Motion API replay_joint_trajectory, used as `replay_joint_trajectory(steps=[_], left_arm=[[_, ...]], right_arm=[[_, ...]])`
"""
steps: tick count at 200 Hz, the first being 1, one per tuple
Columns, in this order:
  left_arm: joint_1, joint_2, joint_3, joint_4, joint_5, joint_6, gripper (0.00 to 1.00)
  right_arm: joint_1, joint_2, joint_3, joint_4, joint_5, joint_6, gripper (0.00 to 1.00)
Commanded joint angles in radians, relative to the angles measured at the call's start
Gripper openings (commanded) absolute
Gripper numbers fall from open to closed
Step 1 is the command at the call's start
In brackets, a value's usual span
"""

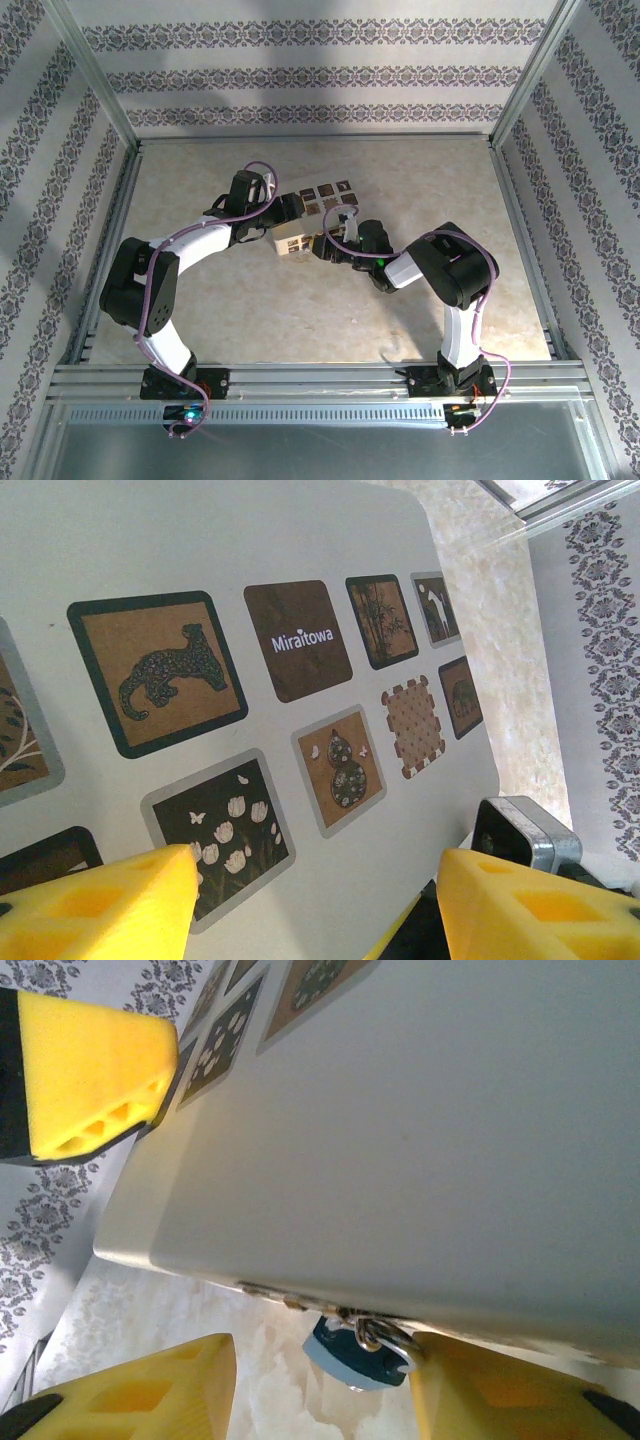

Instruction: Unlock a padlock with a key

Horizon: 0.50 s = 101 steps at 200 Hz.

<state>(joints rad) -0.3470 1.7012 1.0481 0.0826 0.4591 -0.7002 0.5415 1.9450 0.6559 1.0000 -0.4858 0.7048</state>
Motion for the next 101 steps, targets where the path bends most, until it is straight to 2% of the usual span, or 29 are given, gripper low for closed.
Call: replay_joint_trajectory(steps=[1,44,101], left_arm=[[-0.011,0.024,0.004,-0.018,0.002,0.013,0.65],[-0.011,0.021,-0.002,-0.017,0.004,0.013,0.65],[-0.012,0.017,-0.003,-0.021,0.002,0.013,0.65]], right_arm=[[0.02,-0.034,-0.022,0.046,-0.061,-0.05,0.49],[0.018,-0.028,-0.033,0.081,-0.097,-0.111,0.47],[0.021,0.004,0.0,0.081,-0.025,0.002,0.44]])
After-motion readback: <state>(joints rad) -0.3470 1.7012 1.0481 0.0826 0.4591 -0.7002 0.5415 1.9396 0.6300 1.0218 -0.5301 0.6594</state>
